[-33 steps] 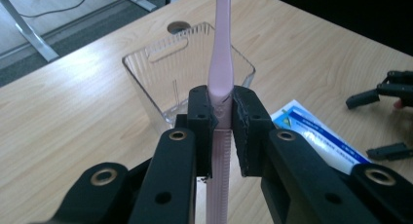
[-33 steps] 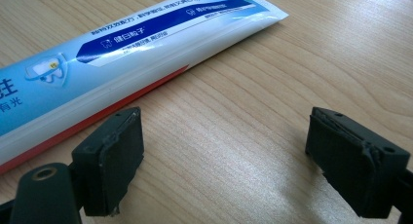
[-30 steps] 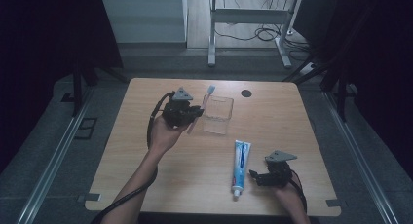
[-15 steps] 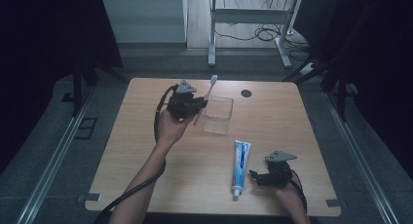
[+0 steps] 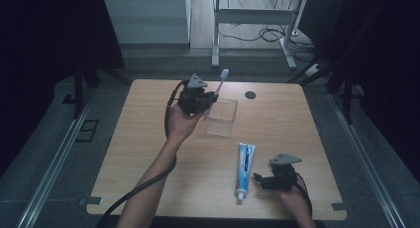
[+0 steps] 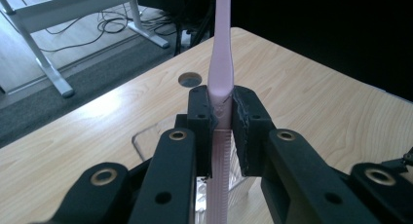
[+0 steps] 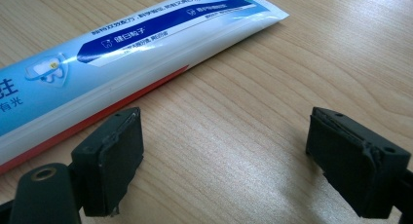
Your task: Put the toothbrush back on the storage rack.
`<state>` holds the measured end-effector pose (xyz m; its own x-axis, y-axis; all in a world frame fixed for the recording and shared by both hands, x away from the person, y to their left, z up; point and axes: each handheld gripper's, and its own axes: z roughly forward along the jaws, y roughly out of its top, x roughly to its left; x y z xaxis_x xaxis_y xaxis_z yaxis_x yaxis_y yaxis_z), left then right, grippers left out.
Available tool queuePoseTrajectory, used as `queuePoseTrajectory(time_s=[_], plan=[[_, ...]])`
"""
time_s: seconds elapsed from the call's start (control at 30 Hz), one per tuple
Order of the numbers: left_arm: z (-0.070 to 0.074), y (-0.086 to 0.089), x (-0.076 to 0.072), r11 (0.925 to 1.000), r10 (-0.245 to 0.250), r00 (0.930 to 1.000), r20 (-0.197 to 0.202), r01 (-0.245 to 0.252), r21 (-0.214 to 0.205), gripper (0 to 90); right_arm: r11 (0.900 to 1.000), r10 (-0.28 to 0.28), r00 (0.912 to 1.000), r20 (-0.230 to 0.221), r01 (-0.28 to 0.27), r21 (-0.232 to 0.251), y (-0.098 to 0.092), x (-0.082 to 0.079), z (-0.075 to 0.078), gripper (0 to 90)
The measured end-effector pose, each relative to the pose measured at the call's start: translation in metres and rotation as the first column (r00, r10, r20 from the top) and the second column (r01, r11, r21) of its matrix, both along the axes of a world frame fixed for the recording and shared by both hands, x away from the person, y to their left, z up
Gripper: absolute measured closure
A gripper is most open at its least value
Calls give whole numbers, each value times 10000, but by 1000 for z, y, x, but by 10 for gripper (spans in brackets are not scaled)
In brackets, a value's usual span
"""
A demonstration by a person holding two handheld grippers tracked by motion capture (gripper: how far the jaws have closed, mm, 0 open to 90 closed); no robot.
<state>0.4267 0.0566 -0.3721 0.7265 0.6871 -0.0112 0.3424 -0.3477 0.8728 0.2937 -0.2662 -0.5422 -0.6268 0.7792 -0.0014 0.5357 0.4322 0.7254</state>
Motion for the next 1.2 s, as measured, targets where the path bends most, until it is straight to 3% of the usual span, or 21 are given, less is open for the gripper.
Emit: queuePoseTrajectory(time_s=[0.43,0.8,1.2], plan=[[-1,-25,18,9998,-131,9997,193,129,141,788,10000,22,10000,0,-22,10,0,0,0,133],[-19,-36,32,9999,37,9999,-107,-35,112,788,10000,85,10000,0,-85,10,0,0,0,133],[-41,-45,34,9995,291,9992,-261,-288,130,788,9999,114,9999,-5,-114,37,0,0,0,133]])
